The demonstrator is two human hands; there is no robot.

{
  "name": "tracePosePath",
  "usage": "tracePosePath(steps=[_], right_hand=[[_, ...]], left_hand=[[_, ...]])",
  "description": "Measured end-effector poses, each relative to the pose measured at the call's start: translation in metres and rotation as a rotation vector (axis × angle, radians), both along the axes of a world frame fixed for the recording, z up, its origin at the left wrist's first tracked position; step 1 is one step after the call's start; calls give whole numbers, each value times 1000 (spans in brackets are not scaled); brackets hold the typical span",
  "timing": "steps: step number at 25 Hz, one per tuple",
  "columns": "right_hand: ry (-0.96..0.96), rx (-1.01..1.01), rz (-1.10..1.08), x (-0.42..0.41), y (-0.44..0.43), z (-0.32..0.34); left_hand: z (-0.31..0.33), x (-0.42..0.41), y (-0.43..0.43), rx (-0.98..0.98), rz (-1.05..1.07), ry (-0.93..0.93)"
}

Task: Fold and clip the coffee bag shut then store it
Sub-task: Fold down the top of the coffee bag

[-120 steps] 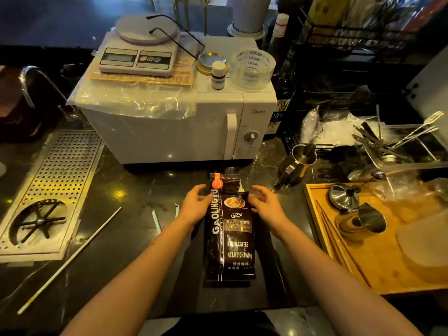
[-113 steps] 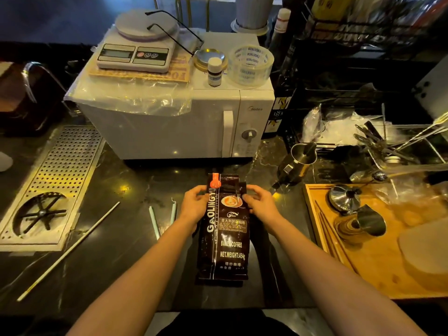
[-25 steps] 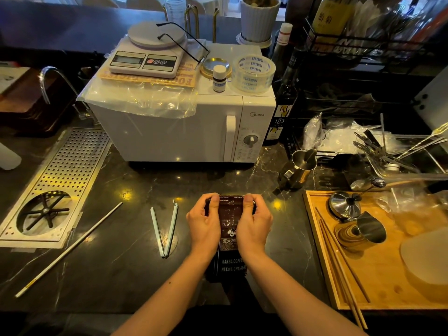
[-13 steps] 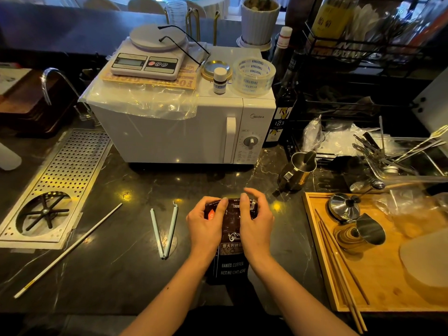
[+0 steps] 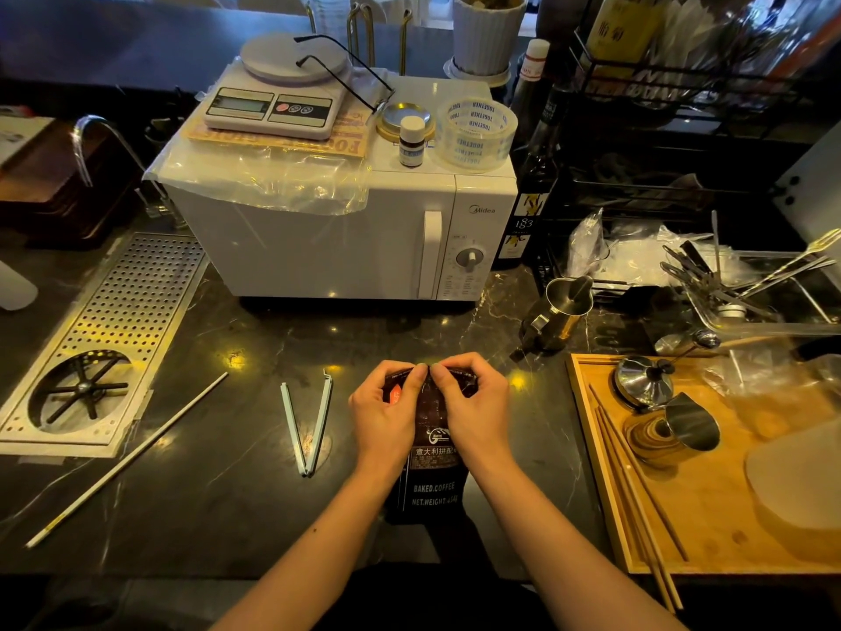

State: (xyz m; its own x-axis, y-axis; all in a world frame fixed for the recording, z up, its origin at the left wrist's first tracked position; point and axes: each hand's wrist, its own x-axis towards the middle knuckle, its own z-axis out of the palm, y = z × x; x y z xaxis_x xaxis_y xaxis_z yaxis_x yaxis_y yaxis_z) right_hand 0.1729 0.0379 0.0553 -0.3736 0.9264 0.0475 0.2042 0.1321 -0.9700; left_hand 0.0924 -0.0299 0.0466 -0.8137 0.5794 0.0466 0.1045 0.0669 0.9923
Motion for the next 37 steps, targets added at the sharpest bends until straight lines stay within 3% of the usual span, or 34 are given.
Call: tracePosePath(steps=[11,19,28,37], right_hand=[[-51,44,-16,-1,-2,-1],[42,-35,43,7,-3,1],[56,-77,86,12,-7,2],[-20,-23,139,23,6,5]], left_hand=[[2,0,-4,7,0,-41],[10,-28,-13,-78,-254,90],[8,-18,-12,-17,-226,-116],[19,-29,-21,-97,-264,170]])
